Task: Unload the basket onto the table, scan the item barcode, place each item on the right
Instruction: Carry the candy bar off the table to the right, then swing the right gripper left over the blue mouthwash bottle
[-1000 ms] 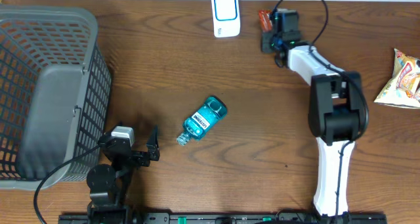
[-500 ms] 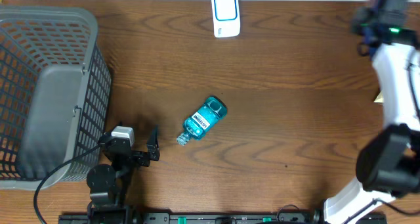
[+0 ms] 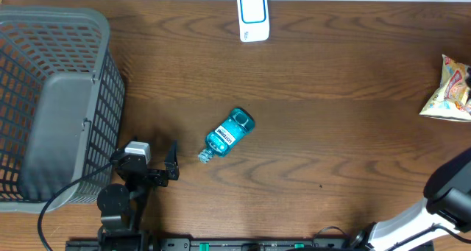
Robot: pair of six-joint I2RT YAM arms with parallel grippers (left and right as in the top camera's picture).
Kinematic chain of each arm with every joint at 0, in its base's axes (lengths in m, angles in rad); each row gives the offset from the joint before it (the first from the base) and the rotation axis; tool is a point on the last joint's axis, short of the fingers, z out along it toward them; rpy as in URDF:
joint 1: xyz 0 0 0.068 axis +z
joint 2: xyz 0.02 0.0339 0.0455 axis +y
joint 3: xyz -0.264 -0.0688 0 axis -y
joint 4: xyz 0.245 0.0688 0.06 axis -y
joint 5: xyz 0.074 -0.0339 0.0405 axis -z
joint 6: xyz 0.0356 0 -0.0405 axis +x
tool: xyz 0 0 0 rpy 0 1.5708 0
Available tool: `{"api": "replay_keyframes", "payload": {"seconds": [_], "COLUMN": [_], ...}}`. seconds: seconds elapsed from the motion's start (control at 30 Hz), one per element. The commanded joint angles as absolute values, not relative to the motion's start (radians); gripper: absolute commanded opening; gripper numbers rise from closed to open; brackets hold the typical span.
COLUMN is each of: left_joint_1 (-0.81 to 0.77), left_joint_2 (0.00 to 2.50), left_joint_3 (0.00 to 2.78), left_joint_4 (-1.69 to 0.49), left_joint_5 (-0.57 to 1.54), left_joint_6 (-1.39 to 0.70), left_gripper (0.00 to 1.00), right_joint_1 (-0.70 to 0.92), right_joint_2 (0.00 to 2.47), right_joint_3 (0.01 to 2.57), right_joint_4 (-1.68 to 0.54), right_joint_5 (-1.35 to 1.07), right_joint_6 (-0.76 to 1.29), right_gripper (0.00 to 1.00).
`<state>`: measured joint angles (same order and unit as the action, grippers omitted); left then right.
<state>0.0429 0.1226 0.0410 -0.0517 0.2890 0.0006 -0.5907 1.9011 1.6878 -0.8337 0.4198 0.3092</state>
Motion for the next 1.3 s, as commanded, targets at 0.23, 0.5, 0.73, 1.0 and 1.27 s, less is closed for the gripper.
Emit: {"api": "replay_keyframes", "payload": {"seconds": [0.23, 0.5, 0.73, 1.0, 1.27], "left_joint_1": [0.043, 0.043, 0.043, 0.043, 0.043], "left_joint_2": [0.121, 0.121, 0.121, 0.121, 0.121], "left_joint_3": [0.014, 0.014, 0.014, 0.014, 0.014], "left_joint_4": [-0.065, -0.065, -0.065, -0.065, -0.065], "left_joint_5": [0.295, 0.295, 0.295, 0.295, 0.295], "left_joint_6": [0.007, 0.007, 0.007, 0.007, 0.007], "left_gripper": [0.98, 0.98, 0.98, 0.98, 0.98], "right_joint_1": [-0.682, -0.673, -0.672, -0.667, -0.576], "right_joint_2": [1.898, 1.898, 1.868, 1.700, 1.522], "right_joint_3": [1.548, 1.332, 1.350, 1.360, 1.360], "right_joint_4": [-0.831, -0.660, -0.690, -0.692, -0.693], "right_joint_5": [0.443, 0.435, 0.393, 0.147, -0.274], "right_joint_6": [0.564, 0.564, 0.560, 0.561, 0.561], "right_gripper": [0.01, 0.01, 0.94, 0.99, 0.99]}}
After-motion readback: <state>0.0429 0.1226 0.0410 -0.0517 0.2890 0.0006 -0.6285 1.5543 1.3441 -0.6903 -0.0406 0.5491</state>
